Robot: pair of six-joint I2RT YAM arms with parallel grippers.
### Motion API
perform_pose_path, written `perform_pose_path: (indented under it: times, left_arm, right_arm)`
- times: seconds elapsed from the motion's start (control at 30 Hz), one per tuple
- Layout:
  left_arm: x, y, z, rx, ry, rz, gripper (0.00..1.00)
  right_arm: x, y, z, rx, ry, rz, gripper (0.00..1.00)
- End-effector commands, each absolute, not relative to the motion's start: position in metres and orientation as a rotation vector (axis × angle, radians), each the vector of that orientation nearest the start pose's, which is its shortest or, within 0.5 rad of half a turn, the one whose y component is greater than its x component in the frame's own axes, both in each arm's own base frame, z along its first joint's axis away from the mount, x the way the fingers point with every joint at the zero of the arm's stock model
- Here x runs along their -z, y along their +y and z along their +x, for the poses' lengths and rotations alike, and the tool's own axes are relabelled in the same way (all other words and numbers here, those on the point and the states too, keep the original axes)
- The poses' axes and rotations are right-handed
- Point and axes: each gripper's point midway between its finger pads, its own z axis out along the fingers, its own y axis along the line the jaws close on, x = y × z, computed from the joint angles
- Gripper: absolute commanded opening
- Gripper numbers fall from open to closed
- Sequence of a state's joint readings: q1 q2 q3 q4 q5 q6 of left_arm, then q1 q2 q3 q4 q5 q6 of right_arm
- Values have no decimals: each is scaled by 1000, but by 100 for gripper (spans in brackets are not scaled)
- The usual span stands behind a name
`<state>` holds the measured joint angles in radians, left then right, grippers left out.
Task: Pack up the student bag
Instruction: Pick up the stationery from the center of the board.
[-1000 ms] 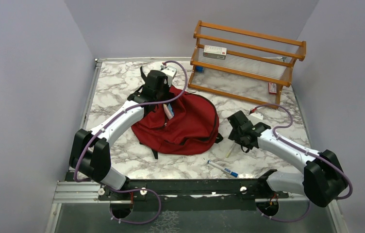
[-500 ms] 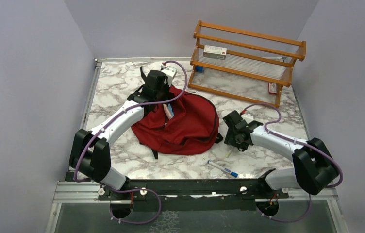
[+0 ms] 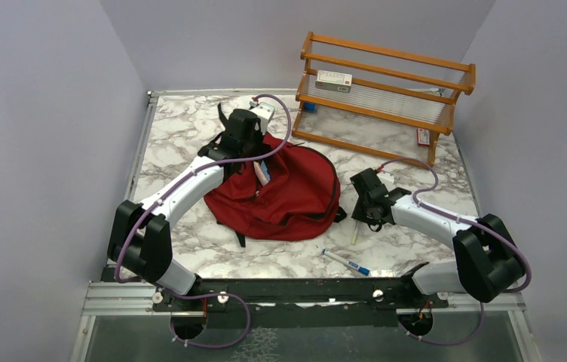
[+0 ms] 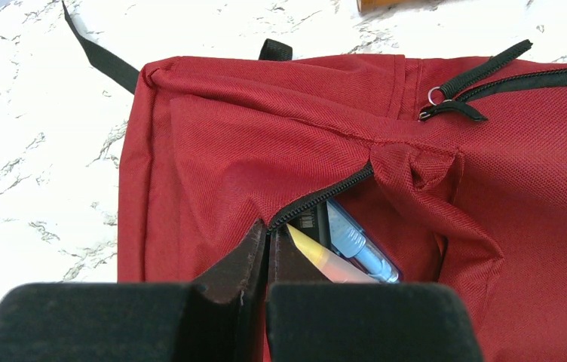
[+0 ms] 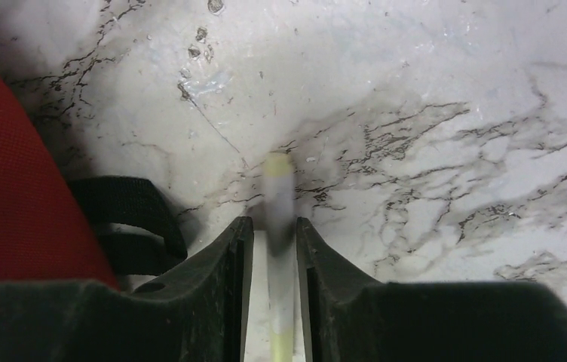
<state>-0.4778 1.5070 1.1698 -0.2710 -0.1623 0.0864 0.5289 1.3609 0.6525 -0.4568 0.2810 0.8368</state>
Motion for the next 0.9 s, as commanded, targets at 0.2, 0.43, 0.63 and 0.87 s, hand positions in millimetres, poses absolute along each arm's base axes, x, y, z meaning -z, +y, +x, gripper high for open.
perform_pose_path:
  times: [0.2,0.43,0.63,0.87]
  left_arm:
    - [-194,-164,405,27,2072,481,0]
    - [-190,-164,406,24,2081,484,0]
    - [-193,-164,406,29,2073,480,0]
    - [-192,-164,406,25,2078,483,0]
  right_arm:
    - [-22,106,226,-39,2598,498,10]
    - [-97,99,260,-48,2379,449,1]
    - [-180,135,296,-331,2136,299,1]
    - [-242,229,332,-738,1957,121,1]
